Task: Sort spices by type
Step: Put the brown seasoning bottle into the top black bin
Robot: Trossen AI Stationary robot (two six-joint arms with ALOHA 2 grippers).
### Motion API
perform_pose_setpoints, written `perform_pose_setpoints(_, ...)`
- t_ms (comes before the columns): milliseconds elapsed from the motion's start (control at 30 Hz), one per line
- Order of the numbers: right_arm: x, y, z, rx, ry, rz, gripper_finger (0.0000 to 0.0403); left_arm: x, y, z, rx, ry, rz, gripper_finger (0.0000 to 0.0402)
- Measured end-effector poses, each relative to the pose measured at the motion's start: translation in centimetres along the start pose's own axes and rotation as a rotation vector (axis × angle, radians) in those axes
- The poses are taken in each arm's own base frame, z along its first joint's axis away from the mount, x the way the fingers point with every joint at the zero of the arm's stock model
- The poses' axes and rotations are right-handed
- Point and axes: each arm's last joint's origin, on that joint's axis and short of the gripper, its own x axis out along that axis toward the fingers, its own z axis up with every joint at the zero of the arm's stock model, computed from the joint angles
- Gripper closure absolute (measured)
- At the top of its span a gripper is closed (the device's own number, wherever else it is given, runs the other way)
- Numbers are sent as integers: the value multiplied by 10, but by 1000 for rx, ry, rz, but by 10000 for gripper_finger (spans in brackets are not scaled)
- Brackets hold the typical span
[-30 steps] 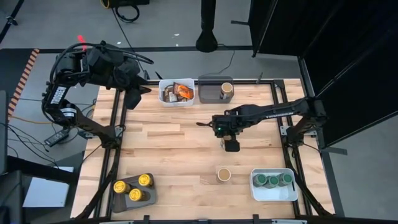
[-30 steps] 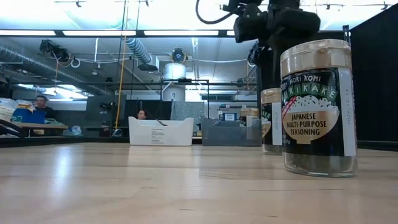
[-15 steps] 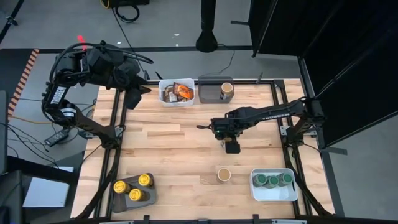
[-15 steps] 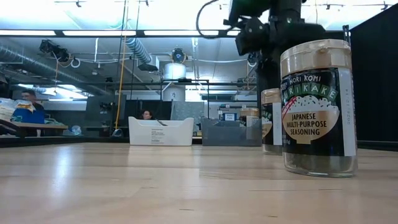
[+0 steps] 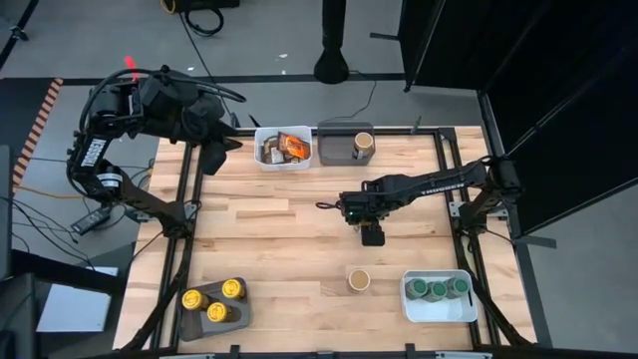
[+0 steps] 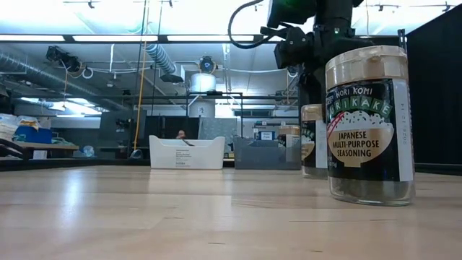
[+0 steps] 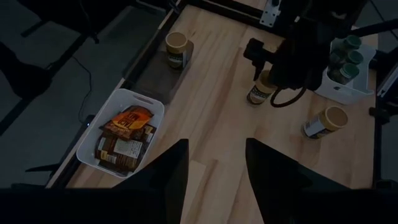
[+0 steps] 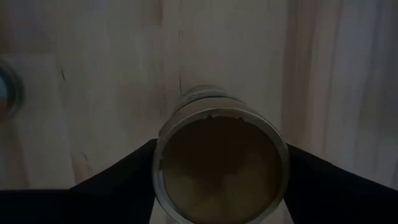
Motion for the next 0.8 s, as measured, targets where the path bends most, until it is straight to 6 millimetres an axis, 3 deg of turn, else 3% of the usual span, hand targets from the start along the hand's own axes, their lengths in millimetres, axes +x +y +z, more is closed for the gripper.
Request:
perform_pose_setpoints(133,-18,-10,10,-4,-64,9,119,0,0,0,1,0,0,238)
perform_pose_setpoints(233,-38,-31,15,30,-105,-8,119,0,0,0,3,0,0,238)
perform_pose_setpoints(600,-117,-154,25,330,-407,-226,119,0,0,0,3,0,0,238)
perform_pose_setpoints(800,-117,-203,12,455,-436,-304,119,0,1,0,18,-4,31,238)
